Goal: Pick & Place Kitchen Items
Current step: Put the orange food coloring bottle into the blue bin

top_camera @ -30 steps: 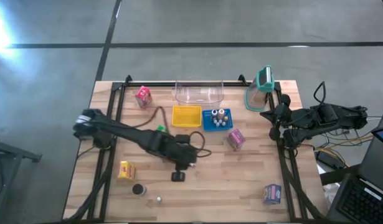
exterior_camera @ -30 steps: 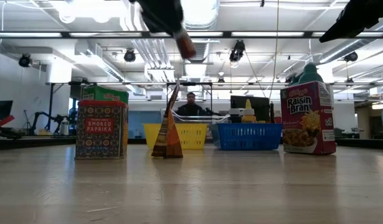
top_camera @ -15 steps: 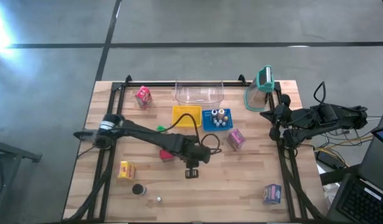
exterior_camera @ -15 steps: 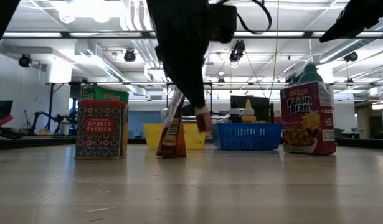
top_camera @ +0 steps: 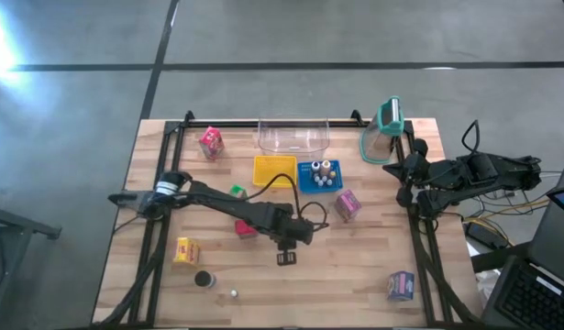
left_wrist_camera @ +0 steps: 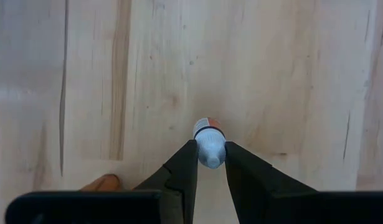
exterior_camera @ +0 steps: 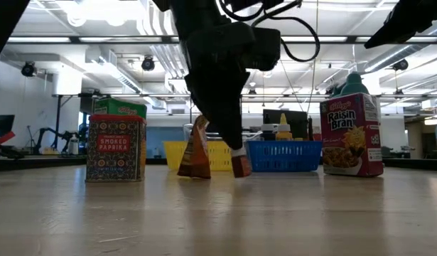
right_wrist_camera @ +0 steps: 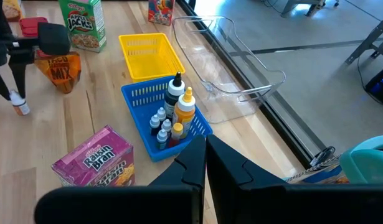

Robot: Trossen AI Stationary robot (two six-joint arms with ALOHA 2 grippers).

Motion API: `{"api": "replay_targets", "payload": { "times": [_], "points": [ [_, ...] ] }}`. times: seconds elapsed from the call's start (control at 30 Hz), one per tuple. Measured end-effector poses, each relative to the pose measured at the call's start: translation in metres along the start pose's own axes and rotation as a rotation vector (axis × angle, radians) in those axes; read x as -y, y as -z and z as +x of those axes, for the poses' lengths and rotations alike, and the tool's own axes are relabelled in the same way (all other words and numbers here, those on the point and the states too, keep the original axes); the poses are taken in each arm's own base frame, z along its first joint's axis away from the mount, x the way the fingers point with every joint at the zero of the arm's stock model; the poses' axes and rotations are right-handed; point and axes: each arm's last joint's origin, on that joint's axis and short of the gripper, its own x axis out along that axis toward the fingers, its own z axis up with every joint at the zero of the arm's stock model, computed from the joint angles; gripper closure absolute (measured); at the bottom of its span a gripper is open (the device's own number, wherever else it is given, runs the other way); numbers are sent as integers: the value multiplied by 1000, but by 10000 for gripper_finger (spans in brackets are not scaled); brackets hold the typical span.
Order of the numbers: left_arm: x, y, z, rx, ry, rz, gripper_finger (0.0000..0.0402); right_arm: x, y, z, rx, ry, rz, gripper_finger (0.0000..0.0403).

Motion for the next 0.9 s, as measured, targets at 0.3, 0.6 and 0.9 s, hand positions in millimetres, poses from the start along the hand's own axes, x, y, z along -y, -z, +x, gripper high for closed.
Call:
{"api": "replay_targets", "payload": {
  "times": [0.3,0.6,0.9],
  "points": [
    [3,0,1,4,0,56,319,0,0,0,0,0,0,394],
    [2,2,2,-3,-2,62,319,0,0,0,0,0,0,394],
    [2,2,2,-4,-2,89,319,0,0,0,0,0,0,394]
  ]
}}
